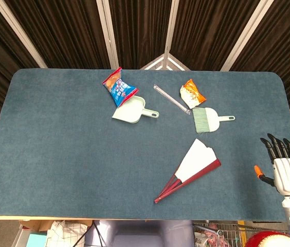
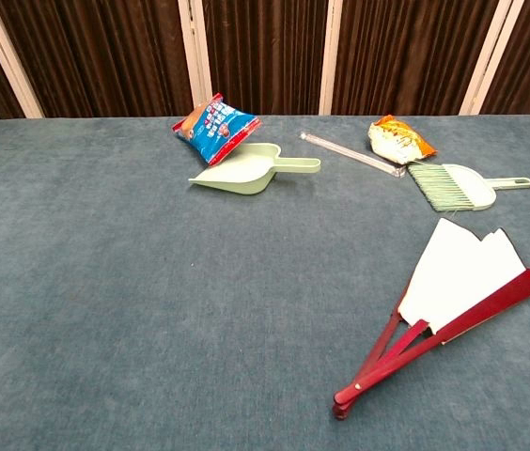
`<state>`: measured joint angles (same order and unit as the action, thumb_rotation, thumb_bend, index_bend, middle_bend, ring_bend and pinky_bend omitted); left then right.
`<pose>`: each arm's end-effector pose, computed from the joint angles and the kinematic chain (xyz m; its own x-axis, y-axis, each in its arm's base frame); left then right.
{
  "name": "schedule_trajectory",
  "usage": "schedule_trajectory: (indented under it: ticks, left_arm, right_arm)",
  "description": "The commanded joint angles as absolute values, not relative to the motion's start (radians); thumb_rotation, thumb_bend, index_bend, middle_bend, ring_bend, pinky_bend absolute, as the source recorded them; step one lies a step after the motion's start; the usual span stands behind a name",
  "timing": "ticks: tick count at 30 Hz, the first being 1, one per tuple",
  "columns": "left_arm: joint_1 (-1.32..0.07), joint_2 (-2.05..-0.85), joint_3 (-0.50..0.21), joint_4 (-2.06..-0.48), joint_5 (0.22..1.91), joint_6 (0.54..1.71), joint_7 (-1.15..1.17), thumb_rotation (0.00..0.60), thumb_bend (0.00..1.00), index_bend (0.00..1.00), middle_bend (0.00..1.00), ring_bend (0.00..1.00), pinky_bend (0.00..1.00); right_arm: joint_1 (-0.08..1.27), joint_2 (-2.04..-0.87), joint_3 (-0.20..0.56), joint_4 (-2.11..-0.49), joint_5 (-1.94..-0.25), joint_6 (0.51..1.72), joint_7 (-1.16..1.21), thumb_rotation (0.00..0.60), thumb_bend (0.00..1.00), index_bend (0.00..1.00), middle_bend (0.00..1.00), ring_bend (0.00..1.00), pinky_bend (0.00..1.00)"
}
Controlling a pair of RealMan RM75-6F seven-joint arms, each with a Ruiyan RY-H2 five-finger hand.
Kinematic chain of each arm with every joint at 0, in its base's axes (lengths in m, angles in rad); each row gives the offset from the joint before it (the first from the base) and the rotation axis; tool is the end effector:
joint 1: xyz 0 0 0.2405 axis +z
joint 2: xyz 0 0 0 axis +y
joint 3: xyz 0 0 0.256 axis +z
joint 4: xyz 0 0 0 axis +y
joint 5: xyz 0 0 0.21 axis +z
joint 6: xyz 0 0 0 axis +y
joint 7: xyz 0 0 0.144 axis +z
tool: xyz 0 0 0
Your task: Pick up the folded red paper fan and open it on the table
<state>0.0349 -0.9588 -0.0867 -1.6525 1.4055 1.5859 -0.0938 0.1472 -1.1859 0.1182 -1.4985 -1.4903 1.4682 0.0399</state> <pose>-0.3329 0.1481 0.2310 0.4261 -0.1006 0.8991 0.8968 0.1782 -0.4050 -0.3116 -0.2162 0.1571 0.3904 0.0773 0.9174 -0.9177 -0.0475 0.3945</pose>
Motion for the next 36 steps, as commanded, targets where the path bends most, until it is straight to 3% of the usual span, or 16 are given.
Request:
schedule_trajectory:
  ticks: [1,11,21,28,36]
  left_arm:
    - [0.039,-0.960,-0.087,-1.650,1.406,1.592,-0.093,0.600,0.32,0.04,0.00,0.00,0.00]
    - [0.058,-0.953,-0.081,-1.657,1.431,1.630,-0.110,0.600,0.32,0.04,0.00,0.00,0.00]
    - [0.050,-0.953,-0.078,-1.660,1.428,1.609,-0.099,0.600,0.32,0.04,0.00,0.00,0.00]
    - [0.053,-0.950,-0.083,-1.658,1.419,1.609,-0.129,0.600,0.32,0.04,0.00,0.00,0.00]
    - [0.047,-0.946,-0.081,-1.667,1.418,1.593,-0.123,0.600,0.32,0.04,0.00,0.00,0.00]
  right_arm:
    - [0.152,-1.188,0.116,-1.499,-1.495,1.463,0.043,0.600,0.32,0.14,0.10,0.13,0.08]
    - [0.156,-1.189,0.108,-1.502,-1.525,1.474,0.058,0.600,0.32,0.14,0.10,0.13,0.08]
    - [0.168,-1.182,0.074,-1.504,-1.599,1.472,0.117,0.600,0.32,0.21,0.10,0.16,0.08]
    - [0.193,-1.276,0.036,-1.370,-1.777,1.560,0.108,0.600,0.32,0.30,0.11,0.22,0.12]
    - [0.186,-1.397,-0.025,-1.230,-1.822,1.588,0.247,0.600,0.32,0.30,0.12,0.22,0.12]
